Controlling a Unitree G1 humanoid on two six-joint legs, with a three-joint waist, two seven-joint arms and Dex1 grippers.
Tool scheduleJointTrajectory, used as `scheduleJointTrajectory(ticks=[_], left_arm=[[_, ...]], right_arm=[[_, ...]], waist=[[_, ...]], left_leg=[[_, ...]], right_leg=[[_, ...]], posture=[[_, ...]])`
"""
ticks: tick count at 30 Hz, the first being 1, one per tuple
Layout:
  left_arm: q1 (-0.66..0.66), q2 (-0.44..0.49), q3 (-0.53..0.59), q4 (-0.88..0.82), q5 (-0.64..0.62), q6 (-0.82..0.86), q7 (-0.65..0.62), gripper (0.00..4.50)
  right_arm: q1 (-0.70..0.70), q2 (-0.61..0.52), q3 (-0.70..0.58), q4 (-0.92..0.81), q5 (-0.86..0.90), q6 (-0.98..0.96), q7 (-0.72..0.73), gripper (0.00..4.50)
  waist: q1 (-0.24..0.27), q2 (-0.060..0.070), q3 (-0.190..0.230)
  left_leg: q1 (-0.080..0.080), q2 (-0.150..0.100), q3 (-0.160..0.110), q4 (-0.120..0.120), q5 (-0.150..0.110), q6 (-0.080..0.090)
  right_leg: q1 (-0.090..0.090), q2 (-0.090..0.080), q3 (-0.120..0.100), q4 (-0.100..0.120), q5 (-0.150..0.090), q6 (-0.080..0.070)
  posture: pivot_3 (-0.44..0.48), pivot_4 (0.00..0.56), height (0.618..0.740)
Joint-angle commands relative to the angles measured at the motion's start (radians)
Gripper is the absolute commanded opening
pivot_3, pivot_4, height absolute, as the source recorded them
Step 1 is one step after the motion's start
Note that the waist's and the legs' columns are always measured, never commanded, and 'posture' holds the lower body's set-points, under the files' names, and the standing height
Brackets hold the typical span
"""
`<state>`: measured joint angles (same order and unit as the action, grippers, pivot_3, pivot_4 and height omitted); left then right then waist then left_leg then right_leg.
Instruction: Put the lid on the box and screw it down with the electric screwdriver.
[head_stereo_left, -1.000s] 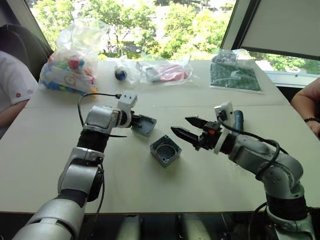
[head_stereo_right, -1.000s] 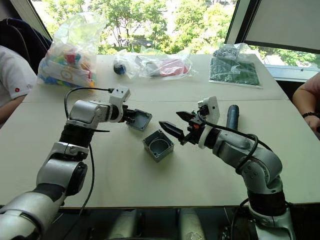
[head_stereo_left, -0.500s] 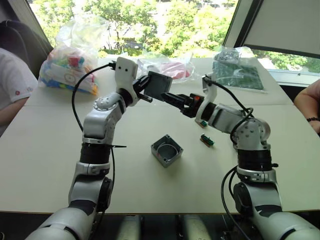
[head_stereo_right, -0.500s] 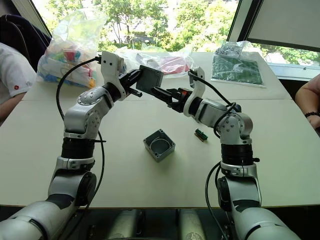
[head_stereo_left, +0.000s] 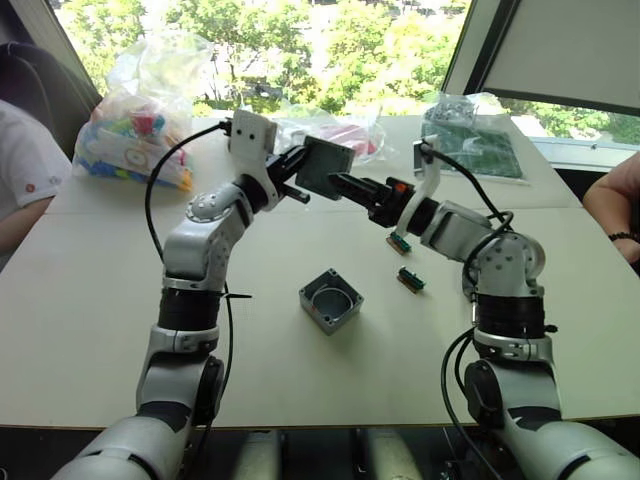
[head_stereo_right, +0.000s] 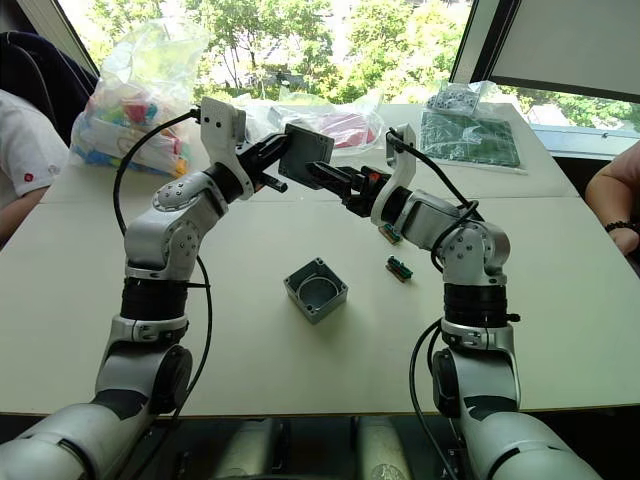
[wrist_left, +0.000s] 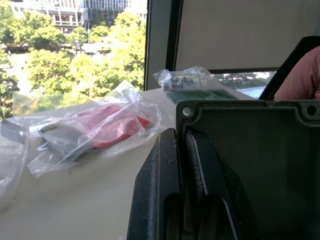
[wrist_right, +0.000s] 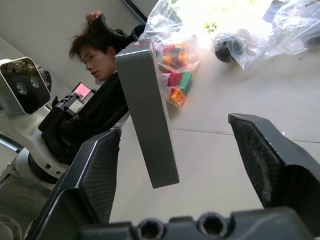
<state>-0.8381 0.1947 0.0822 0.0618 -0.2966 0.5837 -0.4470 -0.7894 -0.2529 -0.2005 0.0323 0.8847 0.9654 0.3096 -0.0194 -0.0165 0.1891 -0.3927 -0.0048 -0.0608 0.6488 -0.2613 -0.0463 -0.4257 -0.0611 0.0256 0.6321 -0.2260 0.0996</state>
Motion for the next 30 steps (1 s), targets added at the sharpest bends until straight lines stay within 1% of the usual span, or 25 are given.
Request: scheduleJointTrajectory(ticks=[1, 2, 5, 6, 7, 9, 10, 12, 14, 15, 16, 18, 19, 20, 22, 23, 25, 26, 27, 28, 29, 30], left_arm=[[-0.012, 0.015, -0.005, -0.058, -0.023, -0.001, -0.012, 0.0], [-0.011, 0.017, -0.005, -0.058, -0.025, 0.001, -0.016, 0.0], [-0.011, 0.019, -0.005, -0.058, -0.036, 0.005, -0.024, 0.0], [-0.011, 0.018, -0.004, -0.058, -0.039, 0.006, -0.026, 0.0], [-0.01, 0.017, 0.0, -0.059, -0.046, 0.011, -0.027, 0.0], [-0.015, 0.02, 0.021, -0.062, -0.094, 0.084, -0.035, 0.67], [-0.015, 0.025, 0.024, -0.066, -0.106, 0.093, -0.041, 0.86], [-0.015, 0.032, 0.026, -0.076, -0.122, 0.099, -0.049, 1.72], [-0.015, 0.035, 0.046, -0.086, -0.164, 0.125, -0.058, 2.48], [-0.015, 0.038, 0.067, -0.091, -0.199, 0.142, -0.067, 2.88], [-0.015, 0.039, 0.096, -0.096, -0.239, 0.161, -0.071, 3.18], [-0.016, 0.043, 0.143, -0.102, -0.3, 0.19, -0.068, 3.98], [-0.015, 0.052, 0.185, -0.111, -0.359, 0.235, -0.066, 4.27], [-0.013, 0.059, 0.213, -0.119, -0.402, 0.269, -0.063, 4.4], [0.003, 0.113, 0.304, -0.129, -0.513, 0.369, -0.056, 4.4], [0.012, 0.138, 0.33, -0.128, -0.534, 0.393, -0.046, 4.4], [0.036, 0.203, 0.372, -0.118, -0.554, 0.42, -0.038, 4.4], [0.043, 0.222, 0.38, -0.114, -0.565, 0.428, -0.036, 4.4], [0.047, 0.234, 0.391, -0.11, -0.578, 0.432, -0.028, 4.4], [0.052, 0.24, 0.396, -0.11, -0.59, 0.434, -0.025, 3.89], [0.064, 0.243, 0.393, -0.116, -0.588, 0.42, -0.027, 3.72], [0.078, 0.241, 0.388, -0.126, -0.58, 0.399, -0.031, 3.27]], right_arm=[[-0.003, 0.008, -0.028, -0.051, 0.012, -0.025, -0.002, 2.03], [0.001, 0.009, -0.029, -0.056, 0.014, -0.025, 0.0, 1.54], [0.008, 0.014, -0.033, -0.07, 0.023, -0.02, -0.002, 0.44], [0.009, 0.015, -0.034, -0.072, 0.024, -0.018, -0.003, 0.2], [0.01, 0.018, -0.035, -0.074, 0.025, -0.017, -0.005, 0.2], [0.011, 0.025, -0.044, -0.074, 0.03, -0.014, -0.021, 0.2], [0.012, 0.026, -0.045, -0.075, 0.03, -0.014, -0.022, 0.2], [0.013, 0.025, -0.043, -0.077, 0.03, -0.014, -0.019, 0.2], [0.013, 0.025, -0.044, -0.077, 0.032, -0.013, -0.017, 0.2], [0.014, 0.025, -0.044, -0.078, 0.033, -0.012, -0.015, 0.2], [0.016, 0.025, -0.043, -0.079, 0.032, -0.011, -0.014, 0.2], [0.019, 0.024, -0.04, -0.08, 0.028, -0.012, -0.013, 0.2], [0.022, 0.021, -0.038, -0.083, 0.021, -0.016, -0.015, 0.2], [0.024, 0.019, -0.037, -0.086, 0.017, -0.018, -0.016, 0.2], [0.039, -0.009, -0.023, -0.114, -0.051, -0.088, -0.011, 0.2], [0.047, -0.027, -0.01, -0.13, -0.094, -0.131, -0.005, 0.2], [0.082, -0.104, 0.059, -0.205, -0.255, -0.285, 0.03, 0.2], [0.094, -0.13, 0.086, -0.228, -0.309, -0.335, 0.044, 0.2], [0.121, -0.167, 0.135, -0.262, -0.393, -0.428, 0.072, 0.2], [0.15, -0.206, 0.186, -0.288, -0.488, -0.53, 0.091, 0.2], [0.202, -0.239, 0.237, -0.325, -0.576, -0.621, 0.106, 0.2], [0.257, -0.259, 0.275, -0.359, -0.65, -0.704, 0.108, 0.2]], waist=[[-0.001, 0.0, 0.0], [-0.001, 0.0, 0.0], [-0.001, 0.0, 0.0], [0.0, 0.0, 0.0], [0.0, 0.0, 0.0], [0.0, 0.0, 0.0], [0.0, 0.0, 0.0], [-0.001, 0.0, 0.0], [-0.001, 0.0, 0.0], [-0.001, 0.0, 0.0], [-0.002, 0.0, 0.0], [-0.002, 0.0, 0.0], [-0.002, 0.0, 0.0], [-0.003, 0.0, 0.0], [-0.004, 0.0, 0.0], [-0.005, 0.0, 0.0], [-0.006, 0.0, 0.0], [-0.007, 0.001, 0.0], [-0.007, 0.001, 0.001], [-0.004, 0.0, 0.001], [-0.001, 0.0, 0.001], [0.003, 0.0, 0.0]], left_leg=[[0.0, 0.0, 0.0, 0.0, 0.0, 0.0], [0.0, 0.0, 0.0, 0.0, 0.0, 0.0], [0.0, 0.0, 0.0, 0.0, 0.0, 0.0], [0.0, 0.0, 0.0, 0.0, 0.0, 0.0], [0.0, 0.0, 0.0, 0.0, 0.0, 0.0], [0.0, 0.0, 0.0, 0.0, 0.0, 0.0], [0.0, 0.0, 0.0, 0.0, 0.0, 0.0], [0.0, 0.0, 0.0, 0.0, 0.0, 0.0], [0.0, 0.0, 0.0, 0.0, 0.0, 0.0], [0.0, 0.0, 0.0, 0.0, 0.0, 0.0], [0.0, 0.0, 0.0, 0.0, 0.0, 0.0], [0.0, 0.0, 0.0, 0.0, 0.0, 0.0], [0.0, 0.0, 0.0, 0.0, 0.0, 0.0], [0.0, 0.001, 0.0, 0.0, 0.0, 0.0], [0.0, 0.001, 0.0, 0.0, 0.0, 0.0], [0.0, 0.001, 0.0, 0.0, 0.0, 0.0], [0.0, 0.001, 0.0, 0.0, 0.0, 0.0], [0.0, 0.001, 0.0, 0.0, 0.0, 0.0], [0.0, 0.001, 0.0, -0.001, 0.0, 0.0], [0.0, 0.0, 0.0, -0.001, 0.0, 0.0], [0.0, 0.0, 0.0, -0.001, 0.0, 0.0], [0.0, 0.0, 0.0, -0.001, 0.0, 0.0]], right_leg=[[0.0, 0.0, 0.0, 0.0, 0.0, 0.0], [0.0, 0.0, 0.0, 0.0, 0.0, 0.0], [0.0, 0.0, 0.0, 0.0, 0.0, 0.0], [0.0, 0.0, 0.0, 0.0, 0.0, 0.0], [0.0, 0.0, 0.0, 0.0, 0.0, 0.0], [0.0, 0.0, 0.0, 0.0, 0.0, 0.0], [0.0, 0.0, 0.0, 0.0, 0.0, 0.0], [0.0, 0.0, 0.0, 0.0, 0.0, 0.0], [0.0, 0.0, 0.0, 0.0, 0.0, 0.0], [0.0, 0.0, 0.0, 0.0, 0.0, 0.0], [0.0, 0.0, 0.0, 0.0, 0.0, 0.0], [0.0, 0.0, 0.0, 0.0, 0.0, 0.0], [0.0, 0.001, 0.0, 0.0, 0.0, 0.0], [0.0, 0.001, 0.0, 0.0, 0.0, 0.0], [0.0, 0.001, 0.0, 0.0, 0.0, 0.0], [0.0, 0.001, 0.0, 0.0, 0.0, 0.0], [0.0, 0.001, 0.0, 0.0, 0.0, 0.0], [0.0, 0.001, 0.0, 0.0, 0.0, 0.0], [0.0, 0.001, 0.0, -0.001, 0.0, 0.0], [0.0, 0.001, 0.0, -0.001, 0.0, 0.0], [0.0, 0.0, 0.0, -0.001, 0.0, 0.0], [0.0, 0.0, 0.0, -0.002, 0.0, 0.0]], posture=[[0.0, 0.15, 0.74], [0.0, 0.15, 0.74], [0.0, 0.15, 0.74], [0.0, 0.15, 0.74], [0.0, 0.15, 0.74], [0.0, 0.15, 0.74], [0.0, 0.15, 0.74], [0.0, 0.15, 0.74], [0.0, 0.15, 0.74], [0.0, 0.15, 0.74], [0.0, 0.15, 0.74], [0.0, 0.15, 0.74], [0.0, 0.15, 0.74], [0.0, 0.15, 0.74], [0.0, 0.15, 0.74], [0.0, 0.15, 0.74], [0.0, 0.15, 0.74], [0.0, 0.15, 0.74], [0.0, 0.15, 0.74], [0.0, 0.15, 0.74], [0.0, 0.15, 0.74], [0.0, 0.15, 0.74]])
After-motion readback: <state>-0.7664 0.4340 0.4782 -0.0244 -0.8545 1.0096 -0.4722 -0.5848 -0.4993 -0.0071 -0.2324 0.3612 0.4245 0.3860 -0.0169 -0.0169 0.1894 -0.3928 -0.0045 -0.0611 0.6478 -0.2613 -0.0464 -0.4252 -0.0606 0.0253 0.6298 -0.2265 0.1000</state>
